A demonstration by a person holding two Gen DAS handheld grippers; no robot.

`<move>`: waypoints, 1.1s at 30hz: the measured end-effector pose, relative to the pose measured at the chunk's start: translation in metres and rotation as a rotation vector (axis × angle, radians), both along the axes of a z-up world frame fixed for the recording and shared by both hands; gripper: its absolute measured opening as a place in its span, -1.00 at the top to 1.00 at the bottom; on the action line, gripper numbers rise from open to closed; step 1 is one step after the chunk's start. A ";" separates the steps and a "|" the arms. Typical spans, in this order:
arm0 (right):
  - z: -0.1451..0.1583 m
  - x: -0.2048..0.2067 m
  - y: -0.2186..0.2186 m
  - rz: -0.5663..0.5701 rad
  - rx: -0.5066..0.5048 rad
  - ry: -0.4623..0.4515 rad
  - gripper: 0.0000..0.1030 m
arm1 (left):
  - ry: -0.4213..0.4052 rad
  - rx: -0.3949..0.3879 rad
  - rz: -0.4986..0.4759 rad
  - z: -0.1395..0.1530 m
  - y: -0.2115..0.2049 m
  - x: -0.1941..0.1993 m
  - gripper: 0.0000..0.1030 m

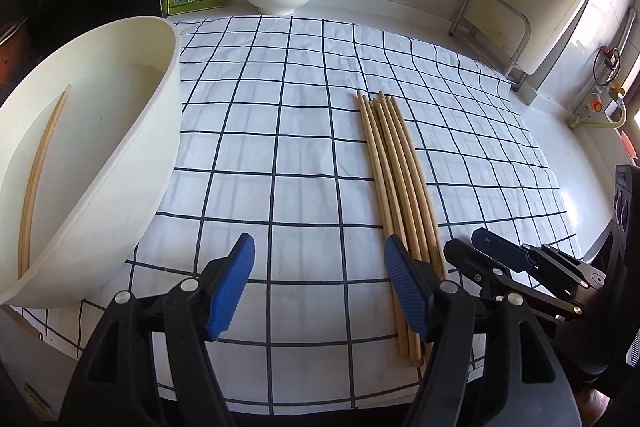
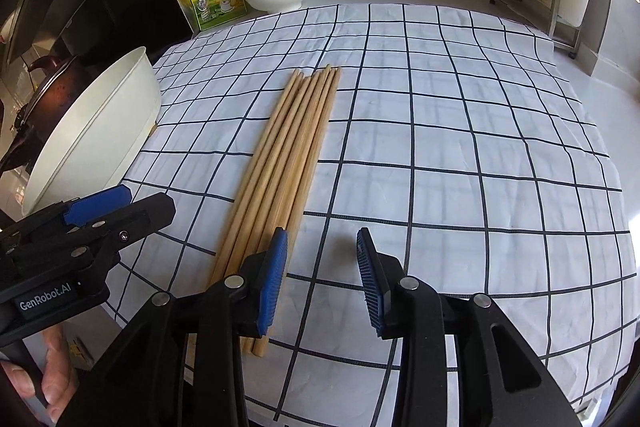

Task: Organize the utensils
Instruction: 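Separate one chopstick with the right tool while the left tool grasps another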

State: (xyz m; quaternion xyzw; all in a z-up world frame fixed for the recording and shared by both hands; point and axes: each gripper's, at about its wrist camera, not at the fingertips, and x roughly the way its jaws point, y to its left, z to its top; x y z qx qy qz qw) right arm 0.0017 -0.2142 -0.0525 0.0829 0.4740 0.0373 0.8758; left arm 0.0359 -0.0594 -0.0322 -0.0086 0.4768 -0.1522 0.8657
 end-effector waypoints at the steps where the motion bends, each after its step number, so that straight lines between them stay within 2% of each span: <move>1: -0.001 0.000 0.001 0.002 -0.005 0.001 0.33 | 0.003 -0.001 0.001 -0.001 0.000 0.000 -0.28; 20: -0.003 -0.002 0.008 0.016 -0.093 0.015 0.32 | 0.016 -0.010 0.006 -0.006 0.002 0.002 -0.32; 33: -0.003 -0.008 -0.023 -0.061 -0.103 0.012 0.32 | 0.023 0.017 -0.024 -0.012 -0.014 0.002 -0.35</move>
